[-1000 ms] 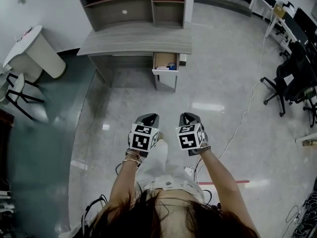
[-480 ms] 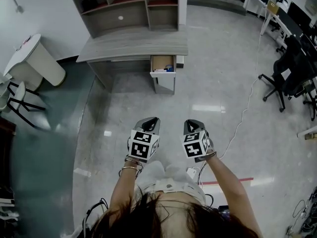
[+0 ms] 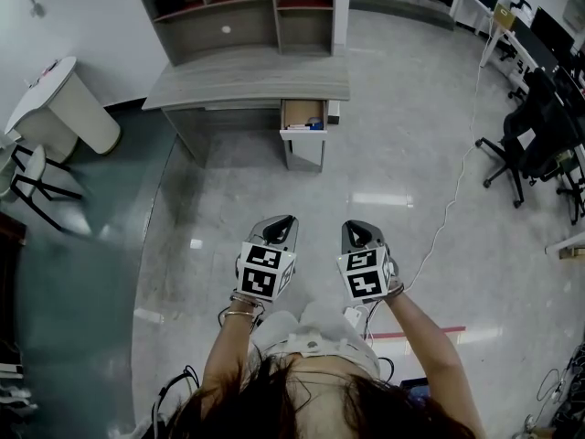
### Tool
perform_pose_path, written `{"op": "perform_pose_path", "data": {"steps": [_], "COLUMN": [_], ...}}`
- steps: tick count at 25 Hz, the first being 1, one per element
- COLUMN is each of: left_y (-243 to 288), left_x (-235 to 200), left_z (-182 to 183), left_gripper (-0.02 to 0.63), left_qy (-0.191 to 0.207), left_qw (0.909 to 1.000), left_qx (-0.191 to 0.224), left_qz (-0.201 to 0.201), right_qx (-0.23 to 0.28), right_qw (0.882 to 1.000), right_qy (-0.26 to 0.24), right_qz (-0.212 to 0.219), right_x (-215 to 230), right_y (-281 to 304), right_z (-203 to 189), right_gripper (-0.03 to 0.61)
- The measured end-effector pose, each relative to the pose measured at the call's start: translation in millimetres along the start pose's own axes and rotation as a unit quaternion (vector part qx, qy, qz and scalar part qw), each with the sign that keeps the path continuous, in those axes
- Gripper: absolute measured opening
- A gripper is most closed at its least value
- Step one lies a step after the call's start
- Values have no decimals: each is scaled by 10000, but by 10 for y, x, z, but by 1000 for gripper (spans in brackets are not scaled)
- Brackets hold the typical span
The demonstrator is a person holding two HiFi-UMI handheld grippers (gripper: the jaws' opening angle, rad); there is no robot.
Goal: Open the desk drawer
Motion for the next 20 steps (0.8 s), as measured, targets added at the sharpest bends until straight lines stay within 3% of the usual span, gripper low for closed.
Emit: {"op": "perform_pose_path", "data": {"steps": [20], "left_y": [-995], "left_x": [-121], "left_z": [-230], "left_gripper": [25], "left_qy": [-1], "left_qw": [9991], "left_qx": [372], "left_qz": [-208], "right_qx": [70], "right_qw": [9998], "right_qy": [-78], "right_qz": [-173], "right_x": [-983], "right_y": [-431], "right_z": [73], "right_gripper": [25]}}
Point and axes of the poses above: the fingertips, and each gripper's own axes: y forward along the fingers, x to its right, z out of its top, the point moved 2 cm from there along -y, backward along the fingers, and after that the axes turned 6 degrees about z, right-handed, at the moved point
